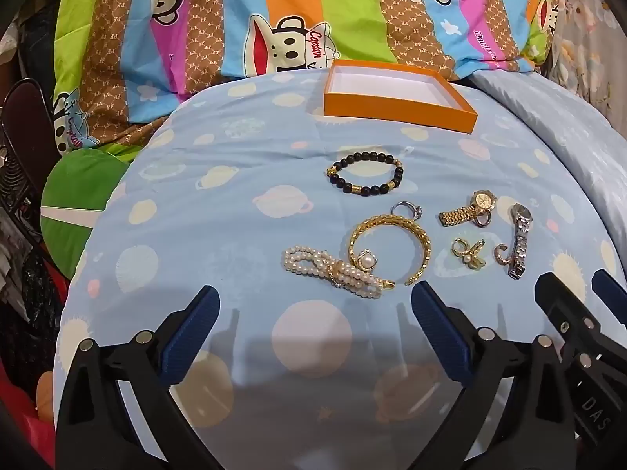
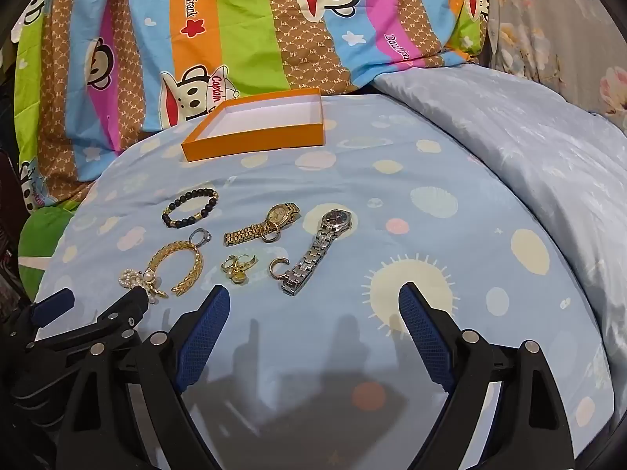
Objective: Organize jewelry
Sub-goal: 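Move both tools toward the jewelry laid out on the sheet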
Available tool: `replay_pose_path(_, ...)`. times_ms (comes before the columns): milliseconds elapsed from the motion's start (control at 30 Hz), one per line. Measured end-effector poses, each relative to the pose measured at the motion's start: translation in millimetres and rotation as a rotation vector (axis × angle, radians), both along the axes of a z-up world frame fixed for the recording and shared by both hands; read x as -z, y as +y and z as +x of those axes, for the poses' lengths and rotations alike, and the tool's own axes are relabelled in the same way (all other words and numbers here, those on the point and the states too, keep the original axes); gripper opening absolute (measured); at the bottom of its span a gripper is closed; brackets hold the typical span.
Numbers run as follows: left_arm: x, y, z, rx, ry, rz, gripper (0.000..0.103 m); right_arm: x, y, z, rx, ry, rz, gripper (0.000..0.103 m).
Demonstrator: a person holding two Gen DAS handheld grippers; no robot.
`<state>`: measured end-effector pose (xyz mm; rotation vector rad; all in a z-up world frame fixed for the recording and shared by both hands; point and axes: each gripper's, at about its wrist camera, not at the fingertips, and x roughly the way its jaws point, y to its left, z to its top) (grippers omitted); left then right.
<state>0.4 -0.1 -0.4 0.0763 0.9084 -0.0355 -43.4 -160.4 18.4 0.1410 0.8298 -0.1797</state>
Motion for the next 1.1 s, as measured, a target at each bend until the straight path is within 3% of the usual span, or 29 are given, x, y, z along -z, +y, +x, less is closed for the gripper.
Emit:
replay_pose_path(667,5,7,3,-0.004,0.004,-0.017,0.096,2,-8,3,0.018,0.002,0.008,0.086)
replay_pose_path(1100,10,29,13,-0.05,0.015,-0.028,0.096,8,-32,32,0.076,0.02,0.031,0.086)
